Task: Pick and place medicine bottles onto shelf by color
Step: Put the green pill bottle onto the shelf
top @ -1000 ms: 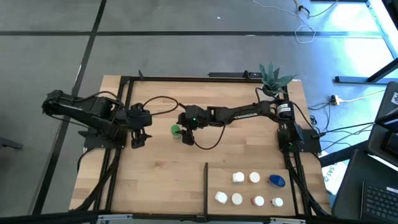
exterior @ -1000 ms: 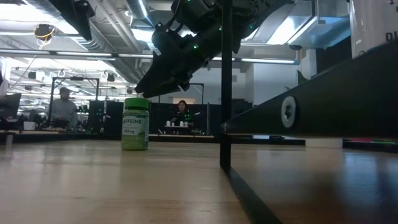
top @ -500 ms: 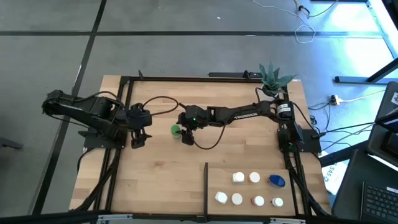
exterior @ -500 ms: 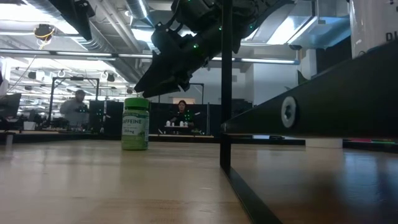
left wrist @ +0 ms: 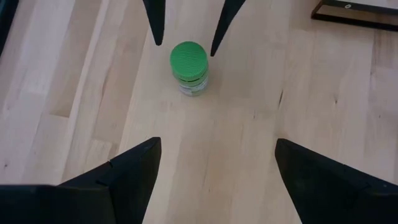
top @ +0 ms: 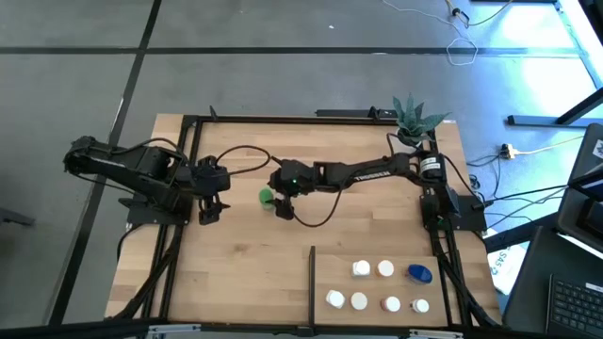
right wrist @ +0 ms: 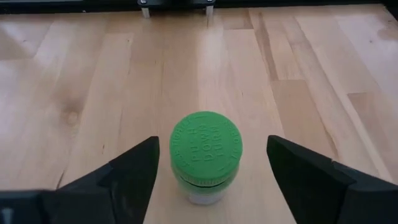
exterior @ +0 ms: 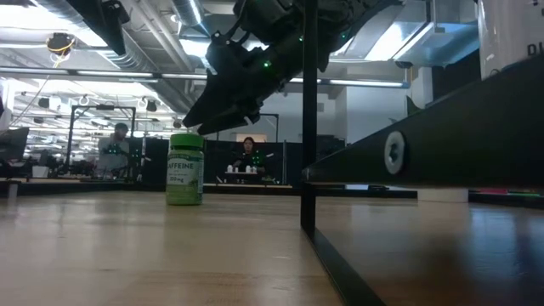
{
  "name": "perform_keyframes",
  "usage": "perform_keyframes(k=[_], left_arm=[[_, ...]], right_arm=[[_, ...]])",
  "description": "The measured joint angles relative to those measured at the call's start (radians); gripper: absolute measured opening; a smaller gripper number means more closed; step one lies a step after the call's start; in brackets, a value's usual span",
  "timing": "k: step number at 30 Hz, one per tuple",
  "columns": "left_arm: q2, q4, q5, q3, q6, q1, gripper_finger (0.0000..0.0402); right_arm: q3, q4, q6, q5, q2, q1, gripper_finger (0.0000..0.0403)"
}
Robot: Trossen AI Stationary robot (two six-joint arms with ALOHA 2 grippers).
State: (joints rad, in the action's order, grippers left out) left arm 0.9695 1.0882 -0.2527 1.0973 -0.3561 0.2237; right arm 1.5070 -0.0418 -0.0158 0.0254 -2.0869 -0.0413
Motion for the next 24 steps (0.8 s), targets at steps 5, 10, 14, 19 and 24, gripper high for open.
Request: perform_keyframes(k=[5, 10, 14, 19, 24], left_arm=[[0.0, 0.0, 0.0, 0.0, 0.0, 0.0, 0.0309], [0.0, 0.0, 0.0, 0.0, 0.0, 0.0, 0.0309], [0.0, 0.0, 0.0, 0.0, 0.0, 0.0, 0.0309], [0.0, 0.0, 0.0, 0.0, 0.0, 0.0, 0.0309], [0.0, 0.0, 0.0, 0.0, 0.0, 0.0, 0.0309]], right_arm=[[0.001, 0.001, -0.001, 0.0, -0.032, 0.004, 0.0294], [0.001, 0.032, 0.017, 0.01, -0.062, 0.003, 0.0292], [0.001, 0.039, 0.021, 0.01, -0.064, 0.003, 0.0292], [0.001, 0.04, 0.02, 0.011, -0.064, 0.003, 0.0285], [0.001, 0.06, 0.019, 0.011, -0.064, 0.003, 0.0245]])
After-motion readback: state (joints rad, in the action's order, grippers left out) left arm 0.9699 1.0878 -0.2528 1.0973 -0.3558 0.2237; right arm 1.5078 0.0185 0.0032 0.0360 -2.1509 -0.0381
